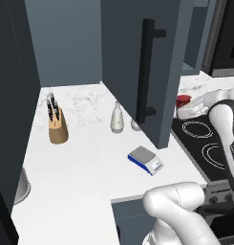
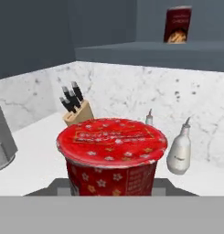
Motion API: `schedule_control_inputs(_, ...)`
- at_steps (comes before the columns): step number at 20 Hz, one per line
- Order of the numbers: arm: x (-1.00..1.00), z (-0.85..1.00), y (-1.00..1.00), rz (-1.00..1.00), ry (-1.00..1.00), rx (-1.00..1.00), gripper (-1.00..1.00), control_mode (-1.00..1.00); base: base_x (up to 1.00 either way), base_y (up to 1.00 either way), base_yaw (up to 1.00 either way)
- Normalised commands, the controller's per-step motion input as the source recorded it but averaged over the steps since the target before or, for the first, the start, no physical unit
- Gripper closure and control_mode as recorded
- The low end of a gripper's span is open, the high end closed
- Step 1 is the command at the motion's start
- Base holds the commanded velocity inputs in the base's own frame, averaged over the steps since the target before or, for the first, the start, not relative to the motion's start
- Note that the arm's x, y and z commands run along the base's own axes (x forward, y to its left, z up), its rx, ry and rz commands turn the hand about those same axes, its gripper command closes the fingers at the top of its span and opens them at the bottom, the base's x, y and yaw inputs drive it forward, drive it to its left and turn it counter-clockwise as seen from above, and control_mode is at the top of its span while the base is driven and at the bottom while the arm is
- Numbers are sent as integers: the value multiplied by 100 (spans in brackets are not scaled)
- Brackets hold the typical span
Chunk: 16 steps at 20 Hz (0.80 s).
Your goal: Pick the yogurt and place it on the digital scale for weighing, and close the cabinet.
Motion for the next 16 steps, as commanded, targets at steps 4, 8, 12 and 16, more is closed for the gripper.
schedule_control_inputs(4, -3, -63, -25, 41, 3, 22, 100, -100, 0, 0, 0)
schedule_control_inputs(8, 32, -82, -1, 38, 11, 19, 100, -100, 0, 0, 0)
schedule_control_inputs(12, 42, -66, 2, 25, 0, 4, 100, -100, 0, 0, 0)
schedule_control_inputs(16, 13, -49, 24, 8, 0, 0, 100, -100, 0, 0, 0)
